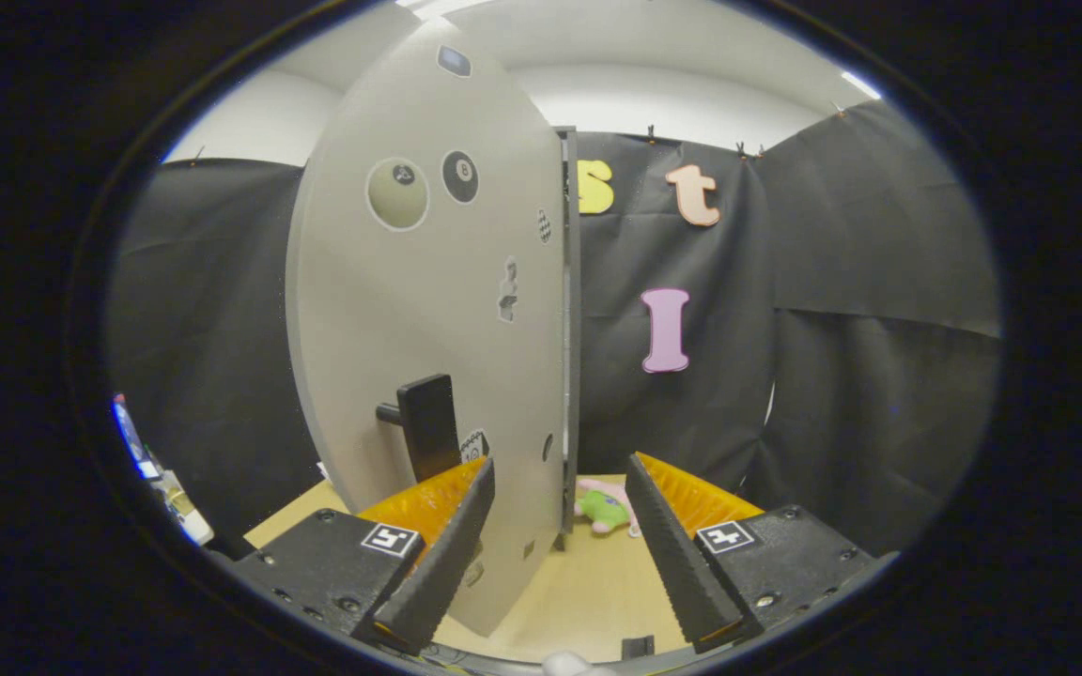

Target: Open the shoe cabinet door, grab the shoes and put them into the shoe cabinet, then close the shoe cabinet door.

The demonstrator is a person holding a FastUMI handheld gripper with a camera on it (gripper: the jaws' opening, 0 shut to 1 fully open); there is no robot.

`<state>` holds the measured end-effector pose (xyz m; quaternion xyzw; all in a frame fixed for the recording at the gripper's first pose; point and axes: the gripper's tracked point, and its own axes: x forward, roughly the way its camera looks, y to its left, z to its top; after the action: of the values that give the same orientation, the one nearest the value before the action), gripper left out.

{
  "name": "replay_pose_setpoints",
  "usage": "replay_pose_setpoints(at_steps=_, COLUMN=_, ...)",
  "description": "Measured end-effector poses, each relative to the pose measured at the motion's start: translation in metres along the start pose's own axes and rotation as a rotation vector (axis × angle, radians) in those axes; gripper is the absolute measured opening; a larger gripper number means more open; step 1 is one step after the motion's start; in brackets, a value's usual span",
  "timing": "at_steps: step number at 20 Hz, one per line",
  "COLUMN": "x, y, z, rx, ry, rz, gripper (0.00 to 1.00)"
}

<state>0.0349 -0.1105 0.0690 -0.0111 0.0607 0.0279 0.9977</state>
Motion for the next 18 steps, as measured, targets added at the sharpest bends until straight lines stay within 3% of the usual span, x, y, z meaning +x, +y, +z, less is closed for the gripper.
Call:
replay_pose_setpoints(at_steps=7, x=0.034, y=0.072, z=-0.001, rx=-0.01, ry=-0.001, rz=-0.002, gripper=0.93)
replay_pose_setpoints(at_steps=15, x=0.088, y=0.183, z=0.002, rx=-0.029, ry=0.003, rz=0.172, gripper=0.96)
replay_pose_setpoints(at_steps=18, x=0.088, y=0.201, z=0.004, rx=-0.045, ry=-0.006, rz=0.187, gripper=0.96)
